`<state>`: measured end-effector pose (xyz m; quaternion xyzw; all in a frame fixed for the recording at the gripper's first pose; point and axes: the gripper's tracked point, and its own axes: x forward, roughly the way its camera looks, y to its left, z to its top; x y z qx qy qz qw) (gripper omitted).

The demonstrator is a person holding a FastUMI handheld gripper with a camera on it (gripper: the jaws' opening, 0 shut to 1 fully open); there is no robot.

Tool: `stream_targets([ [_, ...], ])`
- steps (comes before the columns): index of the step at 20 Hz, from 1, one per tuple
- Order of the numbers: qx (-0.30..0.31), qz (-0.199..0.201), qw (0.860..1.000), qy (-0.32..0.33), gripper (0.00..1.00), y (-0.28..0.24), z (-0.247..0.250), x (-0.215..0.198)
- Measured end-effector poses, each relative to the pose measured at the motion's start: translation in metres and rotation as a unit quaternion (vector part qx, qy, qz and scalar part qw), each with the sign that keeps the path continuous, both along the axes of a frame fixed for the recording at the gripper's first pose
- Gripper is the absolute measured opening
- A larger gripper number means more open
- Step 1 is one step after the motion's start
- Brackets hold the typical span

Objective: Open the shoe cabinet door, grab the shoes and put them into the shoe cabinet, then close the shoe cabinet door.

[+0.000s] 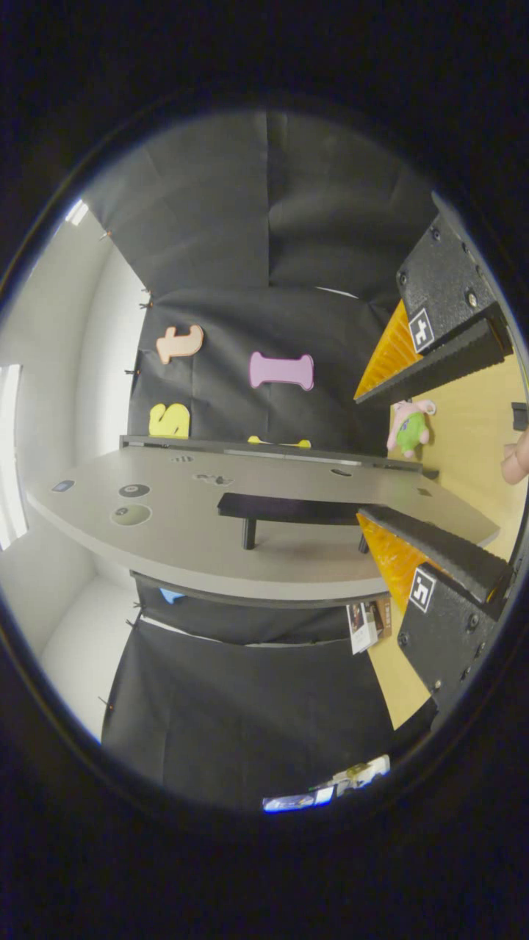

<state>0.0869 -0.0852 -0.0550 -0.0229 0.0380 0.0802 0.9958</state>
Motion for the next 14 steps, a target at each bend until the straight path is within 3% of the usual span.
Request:
stream_targets([
  [7,0.0,0.013,1.0,0.002,0.91,0.042,0.002,0.001],
  [14,0.029,0.016,0.999,0.013,0.91,0.135,-0.001,0.033],
])
